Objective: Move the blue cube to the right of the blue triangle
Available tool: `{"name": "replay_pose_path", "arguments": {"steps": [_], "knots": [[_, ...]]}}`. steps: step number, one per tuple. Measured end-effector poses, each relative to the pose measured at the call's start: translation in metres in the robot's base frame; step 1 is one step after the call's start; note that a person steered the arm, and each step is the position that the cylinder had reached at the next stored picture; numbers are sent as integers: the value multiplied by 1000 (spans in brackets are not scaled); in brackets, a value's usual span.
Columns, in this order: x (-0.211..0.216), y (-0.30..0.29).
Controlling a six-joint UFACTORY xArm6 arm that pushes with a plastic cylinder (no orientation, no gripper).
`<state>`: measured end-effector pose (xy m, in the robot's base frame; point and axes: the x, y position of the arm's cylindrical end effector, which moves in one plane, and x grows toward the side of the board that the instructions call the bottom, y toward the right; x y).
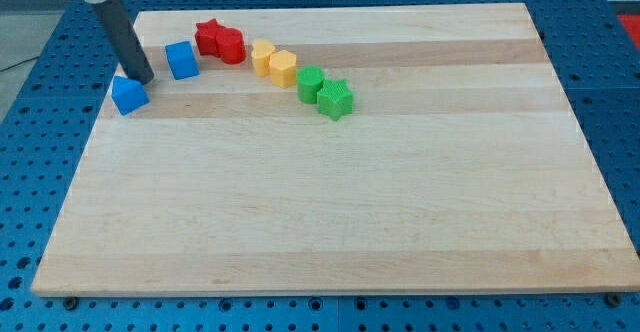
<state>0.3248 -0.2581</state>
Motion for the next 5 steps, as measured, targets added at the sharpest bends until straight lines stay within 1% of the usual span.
{"name": "replay_pose_path", "arguments": {"steps": [1,2,3,5], "knots": [[-41,0],[-63,17],[-53,42],[-16,43]]}}
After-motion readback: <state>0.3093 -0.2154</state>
